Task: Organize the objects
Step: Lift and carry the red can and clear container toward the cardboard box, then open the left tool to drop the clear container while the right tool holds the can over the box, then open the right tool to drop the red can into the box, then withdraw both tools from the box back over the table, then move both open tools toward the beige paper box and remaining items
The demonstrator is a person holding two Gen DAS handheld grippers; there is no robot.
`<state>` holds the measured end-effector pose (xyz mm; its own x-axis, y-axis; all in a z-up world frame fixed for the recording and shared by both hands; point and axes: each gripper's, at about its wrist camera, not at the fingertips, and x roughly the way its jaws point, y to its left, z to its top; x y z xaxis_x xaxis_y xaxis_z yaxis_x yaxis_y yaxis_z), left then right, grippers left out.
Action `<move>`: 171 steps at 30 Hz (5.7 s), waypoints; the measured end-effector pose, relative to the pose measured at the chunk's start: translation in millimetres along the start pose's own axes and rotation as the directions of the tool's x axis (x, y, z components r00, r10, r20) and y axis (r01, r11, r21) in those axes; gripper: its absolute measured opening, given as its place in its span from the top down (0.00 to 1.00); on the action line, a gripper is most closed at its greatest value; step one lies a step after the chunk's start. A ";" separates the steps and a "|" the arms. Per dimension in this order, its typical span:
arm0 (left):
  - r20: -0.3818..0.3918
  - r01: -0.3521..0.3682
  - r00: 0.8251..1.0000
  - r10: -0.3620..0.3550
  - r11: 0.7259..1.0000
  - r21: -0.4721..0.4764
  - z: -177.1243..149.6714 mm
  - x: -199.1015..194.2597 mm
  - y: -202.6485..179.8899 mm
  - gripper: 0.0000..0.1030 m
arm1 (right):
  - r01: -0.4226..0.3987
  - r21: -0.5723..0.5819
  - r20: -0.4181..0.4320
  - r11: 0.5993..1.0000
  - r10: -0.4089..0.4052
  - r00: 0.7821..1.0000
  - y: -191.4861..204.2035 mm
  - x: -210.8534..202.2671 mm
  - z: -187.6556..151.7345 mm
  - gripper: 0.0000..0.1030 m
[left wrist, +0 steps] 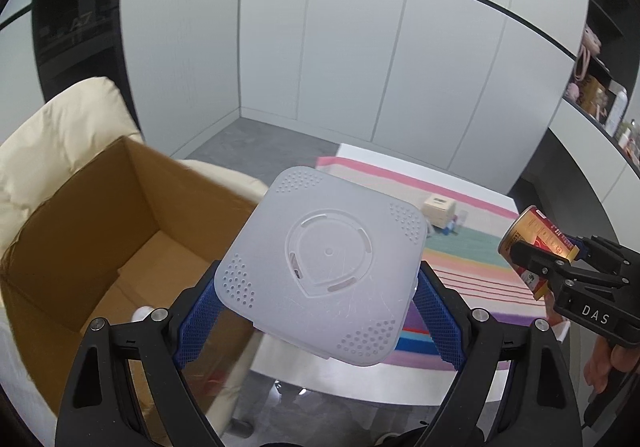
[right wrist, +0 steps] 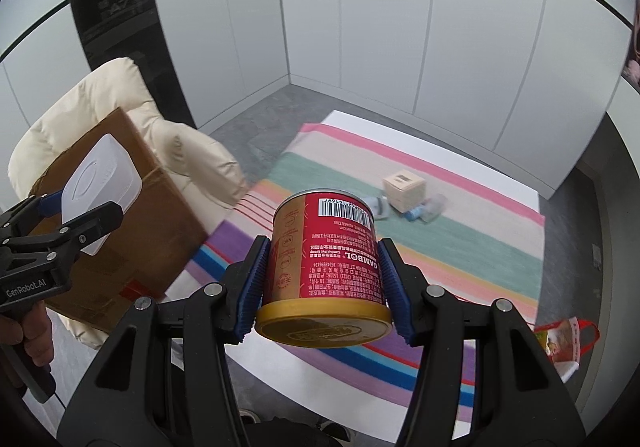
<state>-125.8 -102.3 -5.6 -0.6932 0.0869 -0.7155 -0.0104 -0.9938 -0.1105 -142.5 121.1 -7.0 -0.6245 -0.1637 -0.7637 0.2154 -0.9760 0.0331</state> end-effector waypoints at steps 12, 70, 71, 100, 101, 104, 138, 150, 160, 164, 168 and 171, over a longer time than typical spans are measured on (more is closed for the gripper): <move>-0.001 -0.068 0.998 0.068 0.996 -0.062 -10.5 -14.4 57.0 0.12 | -0.063 -0.081 0.003 0.995 0.063 0.998 62.7 15.3 14.9 0.45; -0.027 -0.375 0.923 0.383 0.883 -0.281 -80.1 -100.0 234.9 0.00 | -0.292 -0.377 -0.053 0.879 0.294 0.954 311.6 35.5 20.1 0.45; -0.030 -0.377 0.922 0.385 0.881 -0.285 -81.4 -101.5 237.4 0.00 | -0.293 -0.378 -0.056 0.878 0.294 0.954 314.9 36.1 19.7 0.45; -0.026 -0.370 0.925 0.378 0.887 -0.275 -68.1 -88.5 219.3 0.00 | -0.201 -0.311 0.027 0.929 0.220 0.975 276.3 33.0 30.6 0.00; -0.025 -0.368 0.926 0.376 0.890 -0.269 -66.6 -86.7 216.4 0.00 | -0.200 -0.308 0.028 0.930 0.218 0.975 273.5 32.9 31.0 0.00; -0.022 -0.359 0.930 0.366 0.897 -0.256 -61.8 -80.5 206.9 0.00 | -0.191 -0.299 0.030 0.935 0.209 0.977 262.6 33.3 31.4 0.00; 0.010 -0.210 0.977 0.212 0.975 -0.075 -14.8 -17.0 75.4 0.00 | -0.038 -0.128 0.056 0.991 0.046 0.997 106.9 21.4 25.5 0.00; 0.011 -0.154 0.988 0.154 0.988 -0.003 -5.8 2.2 26.3 0.00 | 0.024 -0.047 0.059 0.999 -0.021 0.998 48.1 11.7 15.1 0.00; 0.020 -0.102 0.995 0.101 0.993 0.061 -1.5 14.0 -16.5 0.00 | 0.078 0.011 0.049 0.997 -0.079 0.996 0.7 2.7 1.5 0.00; 0.016 -0.079 0.997 0.078 0.994 0.077 -1.0 19.5 -32.7 0.00 | 0.096 0.040 0.042 0.995 -0.098 0.994 -18.3 -2.0 -4.2 0.00; 0.008 -0.052 0.999 0.052 0.994 0.097 -0.3 25.8 -49.4 0.00 | 0.126 0.056 0.042 0.990 -0.129 0.991 -37.0 -6.1 -10.2 0.00; 0.002 -0.032 0.999 0.032 0.994 0.109 -0.9 30.2 -61.0 0.00 | 0.140 0.079 0.035 0.987 -0.144 0.989 -50.6 -7.6 -14.0 0.00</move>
<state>-145.4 -39.0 -21.1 -0.6944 0.0547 -0.7175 -0.0663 -0.9977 -0.0119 -138.1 173.7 -11.9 -0.6749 -0.0269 -0.7374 0.0655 -0.9976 -0.0236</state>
